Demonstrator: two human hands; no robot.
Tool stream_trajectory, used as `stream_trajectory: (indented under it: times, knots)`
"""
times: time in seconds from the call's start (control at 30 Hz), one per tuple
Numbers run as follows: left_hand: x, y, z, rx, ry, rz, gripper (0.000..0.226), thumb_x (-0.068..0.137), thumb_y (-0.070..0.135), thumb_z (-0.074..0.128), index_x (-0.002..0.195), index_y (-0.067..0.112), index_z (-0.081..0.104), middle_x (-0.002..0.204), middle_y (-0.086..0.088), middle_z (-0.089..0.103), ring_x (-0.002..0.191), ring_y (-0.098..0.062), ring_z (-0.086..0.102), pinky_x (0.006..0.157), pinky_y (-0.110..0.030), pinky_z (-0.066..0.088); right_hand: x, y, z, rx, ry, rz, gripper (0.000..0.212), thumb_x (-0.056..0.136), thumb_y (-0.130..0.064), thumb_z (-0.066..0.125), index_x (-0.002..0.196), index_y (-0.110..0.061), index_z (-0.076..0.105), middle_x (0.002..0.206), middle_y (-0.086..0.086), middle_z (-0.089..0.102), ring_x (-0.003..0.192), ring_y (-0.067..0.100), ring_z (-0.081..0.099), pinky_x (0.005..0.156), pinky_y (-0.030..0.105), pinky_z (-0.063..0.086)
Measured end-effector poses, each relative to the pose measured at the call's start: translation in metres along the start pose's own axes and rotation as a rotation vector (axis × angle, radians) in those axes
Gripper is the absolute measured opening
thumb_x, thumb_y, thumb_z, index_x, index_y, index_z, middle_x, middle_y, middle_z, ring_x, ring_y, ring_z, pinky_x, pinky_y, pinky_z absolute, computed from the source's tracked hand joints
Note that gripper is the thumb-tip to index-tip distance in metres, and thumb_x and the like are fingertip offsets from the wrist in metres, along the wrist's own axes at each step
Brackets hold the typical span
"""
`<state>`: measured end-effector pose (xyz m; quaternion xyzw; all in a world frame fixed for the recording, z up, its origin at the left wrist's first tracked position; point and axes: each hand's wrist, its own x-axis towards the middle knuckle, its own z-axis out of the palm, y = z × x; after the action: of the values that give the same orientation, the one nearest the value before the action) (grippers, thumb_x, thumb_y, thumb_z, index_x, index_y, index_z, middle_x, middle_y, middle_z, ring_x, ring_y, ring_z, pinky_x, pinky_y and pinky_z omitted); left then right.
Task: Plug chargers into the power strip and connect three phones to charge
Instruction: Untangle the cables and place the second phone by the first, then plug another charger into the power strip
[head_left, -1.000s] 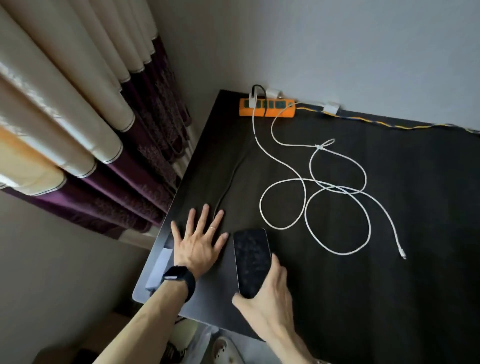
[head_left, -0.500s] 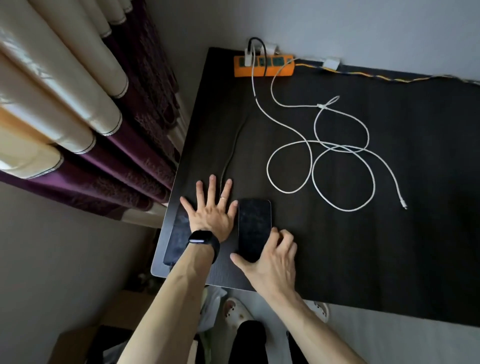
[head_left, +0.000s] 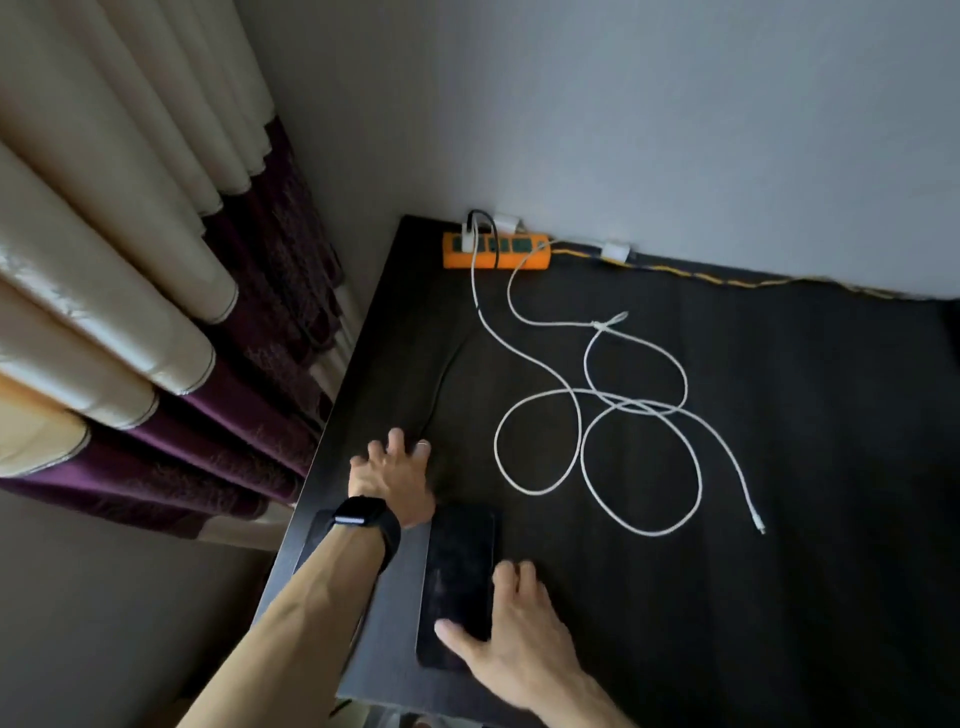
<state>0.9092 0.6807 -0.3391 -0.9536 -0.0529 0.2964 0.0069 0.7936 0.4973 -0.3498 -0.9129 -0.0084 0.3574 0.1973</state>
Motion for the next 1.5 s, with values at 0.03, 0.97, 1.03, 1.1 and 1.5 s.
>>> stream_trajectory:
  times: [0.03,0.97,1.03,1.1,1.5]
  knots:
    - [0.008,0.001,-0.014,-0.074,0.0,-0.02,0.053,0.092,0.041,0.048,0.139,0.019,0.036,0.138,-0.01,0.035,0.123,-0.036,0.043,0.097,-0.047,0.041,0.006,0.005,-0.019,0.032,-0.093,-0.037,0.078,0.067,-0.086,0.044,0.112,-0.023,0.046,0.119,-0.002,0.047,0.111,0.021,0.053,0.09,0.037,0.047]
    - [0.175,0.024,-0.007,-0.417,0.586,-0.163,0.064,0.089,0.073,-0.001,0.148,0.055,-0.018,0.161,0.014,-0.025,0.146,-0.008,-0.027,0.117,-0.044,-0.021,0.368,-0.092,-0.314,-0.185,0.652,-0.406,0.042,0.099,-0.017,0.045,0.14,-0.009,0.044,0.146,0.012,0.043,0.134,0.033,0.04,0.108,0.045,0.036]
    - [0.174,0.023,-0.008,-0.418,0.592,-0.168,0.065,0.089,0.073,0.0,0.149,0.054,-0.017,0.161,0.014,-0.024,0.147,-0.008,-0.026,0.118,-0.045,-0.02,0.376,-0.098,-0.318,-0.245,0.631,-0.427,0.045,0.101,-0.018,0.043,0.145,-0.01,0.042,0.152,0.011,0.04,0.14,0.032,0.034,0.114,0.046,0.032]
    - [0.175,0.023,-0.007,-0.413,0.595,-0.169,0.065,0.09,0.072,0.0,0.149,0.053,-0.017,0.162,0.013,-0.023,0.147,-0.008,-0.025,0.118,-0.045,-0.019,0.384,-0.101,-0.32,-0.334,0.623,-0.422,0.046,0.1,-0.021,0.044,0.145,-0.012,0.041,0.151,0.012,0.041,0.14,0.032,0.034,0.116,0.044,0.029]
    - [0.175,0.025,-0.004,-0.434,0.604,-0.172,0.064,0.091,0.073,0.003,0.149,0.054,-0.017,0.163,0.013,-0.022,0.148,-0.01,-0.025,0.118,-0.045,-0.021,0.399,-0.104,-0.33,-0.441,0.751,-0.331,0.041,0.103,-0.031,0.046,0.126,0.002,0.049,0.123,0.026,0.058,0.113,0.042,0.055,0.083,0.043,0.047]
